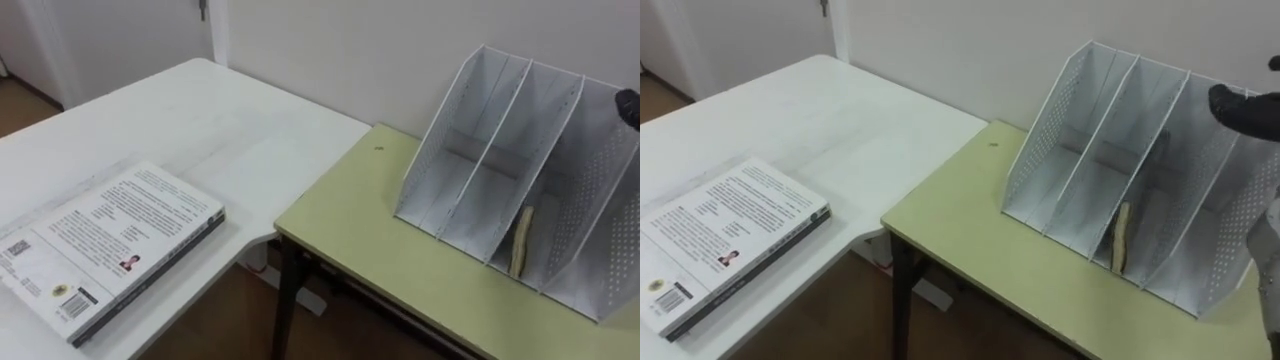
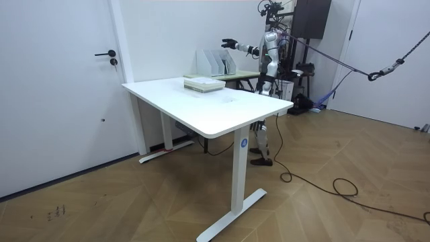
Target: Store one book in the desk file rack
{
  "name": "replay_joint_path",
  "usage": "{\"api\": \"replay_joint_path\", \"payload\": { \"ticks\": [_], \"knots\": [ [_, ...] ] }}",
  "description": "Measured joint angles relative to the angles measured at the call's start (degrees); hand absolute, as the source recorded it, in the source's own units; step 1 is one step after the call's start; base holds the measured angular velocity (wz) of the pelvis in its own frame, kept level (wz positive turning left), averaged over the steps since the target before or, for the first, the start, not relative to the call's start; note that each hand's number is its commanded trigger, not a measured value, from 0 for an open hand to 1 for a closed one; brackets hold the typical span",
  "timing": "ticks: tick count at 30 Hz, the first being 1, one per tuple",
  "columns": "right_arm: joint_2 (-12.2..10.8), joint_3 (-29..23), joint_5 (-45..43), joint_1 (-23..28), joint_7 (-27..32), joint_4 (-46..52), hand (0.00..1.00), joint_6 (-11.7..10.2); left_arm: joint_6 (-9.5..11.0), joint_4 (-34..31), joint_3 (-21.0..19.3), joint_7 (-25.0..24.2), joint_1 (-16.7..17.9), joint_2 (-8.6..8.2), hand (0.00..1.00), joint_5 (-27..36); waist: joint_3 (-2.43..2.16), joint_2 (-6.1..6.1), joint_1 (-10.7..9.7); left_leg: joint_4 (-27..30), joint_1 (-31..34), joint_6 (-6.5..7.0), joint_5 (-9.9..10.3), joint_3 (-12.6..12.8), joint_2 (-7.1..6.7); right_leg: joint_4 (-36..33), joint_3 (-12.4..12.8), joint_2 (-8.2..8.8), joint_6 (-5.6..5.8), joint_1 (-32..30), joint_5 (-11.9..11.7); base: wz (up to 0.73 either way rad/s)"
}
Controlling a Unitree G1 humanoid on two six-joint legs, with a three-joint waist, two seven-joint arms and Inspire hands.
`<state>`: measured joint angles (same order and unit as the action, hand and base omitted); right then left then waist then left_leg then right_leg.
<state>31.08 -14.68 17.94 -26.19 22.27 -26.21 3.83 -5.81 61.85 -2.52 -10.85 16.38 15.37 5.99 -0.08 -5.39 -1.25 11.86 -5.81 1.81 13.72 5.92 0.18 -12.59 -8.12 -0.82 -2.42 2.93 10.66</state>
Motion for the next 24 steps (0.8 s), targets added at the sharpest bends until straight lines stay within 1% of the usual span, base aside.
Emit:
{"api": "replay_joint_path", "payload": {
  "ticks": [5, 9, 11, 15, 17, 20, 22, 24],
  "knots": [
    [0.09, 0.0, 0.05, -0.34, 0.0, -0.22, 0.0, 0.09, -0.54, -0.02, -0.05, 0.0, 0.11, -0.03, 0.0, -1.67, -0.04, 0.08, -0.07, 0.0, 0.05, 0.0, 0.0, 0.0, -0.01, 0.06, 0.01, -0.09, 0.0, -0.03, 0.0, 0.0],
    [0.1, 0.02, 0.66, -1.23, -0.1, -0.28, 0.0, 0.09, -1.33, -0.05, 0.08, 0.01, 0.14, -0.17, 0.0, -2.23, -0.25, 0.44, 0.05, 0.0, 0.11, 0.0, 0.0, -0.05, 0.09, 0.04, -0.02, -0.15, -0.02, 0.03, -0.01, 0.0],
    [0.1, 0.09, 0.92, -1.29, -0.48, -0.27, 0.0, 0.09, -1.4, -0.11, 0.47, 0.03, 0.21, -0.15, 0.0, -3.2, -0.3, 0.52, 0.0, 0.0, 0.09, 0.0, 0.0, -0.16, 0.15, 0.03, -0.04, -0.16, -0.03, 0.09, -0.01, 0.0],
    [0.1, 2.25, 0.94, -1.33, -0.55, -0.25, 0.0, 0.09, -1.6, -0.09, 0.97, 0.1, 0.18, -0.15, 0.0, -3.31, -0.3, 0.53, -0.02, 0.08, 0.02, 0.0, 0.0, -0.59, 0.32, -0.07, -0.25, -0.05, -0.05, 0.29, -0.03, 0.01],
    [0.1, 2.48, 0.93, -1.34, -1.02, -0.18, 0.0, 0.09, -1.61, -0.06, 0.95, 0.09, 0.13, -0.15, 0.0, -3.42, -0.27, 0.49, 0.1, 0.34, 0.03, 0.0, 0.0, -0.6, 0.3, -0.12, -0.27, 0.23, -0.05, 0.39, -0.03, 0.02],
    [0.18, 2.55, 1.33, -1.41, -1.29, 0.31, 0.0, 0.08, -1.66, 0.0, 0.84, 0.06, 0.13, -0.12, 0.0, -3.98, -0.08, 0.2, 0.32, 0.47, 0.07, 0.0, 0.0, -0.48, 0.25, -0.15, 0.01, 0.4, -0.04, 0.11, -0.03, 0.0],
    [0.28, 3.24, 1.52, -2.16, -1.29, 0.37, 0.0, 0.08, -1.66, 0.0, 0.53, 0.05, 0.0, -0.11, 0.0, -4.42, 0.21, -0.04, 0.63, 0.42, 0.15, -0.01, 0.01, -0.42, 0.05, -0.04, 0.21, 0.38, 0.0, -0.04, 0.01, -0.04],
    [0.37, 3.98, 2.06, -2.84, -1.34, 0.53, 0.0, 0.07, -1.65, 0.04, 0.51, 0.05, -0.34, -0.1, 0.0, -4.4, 0.21, -0.07, 0.61, 0.32, 0.16, -0.02, 0.02, -0.44, 0.03, -0.06, 0.27, 0.2, 0.0, -0.03, 0.01, 0.0]
  ]
}}
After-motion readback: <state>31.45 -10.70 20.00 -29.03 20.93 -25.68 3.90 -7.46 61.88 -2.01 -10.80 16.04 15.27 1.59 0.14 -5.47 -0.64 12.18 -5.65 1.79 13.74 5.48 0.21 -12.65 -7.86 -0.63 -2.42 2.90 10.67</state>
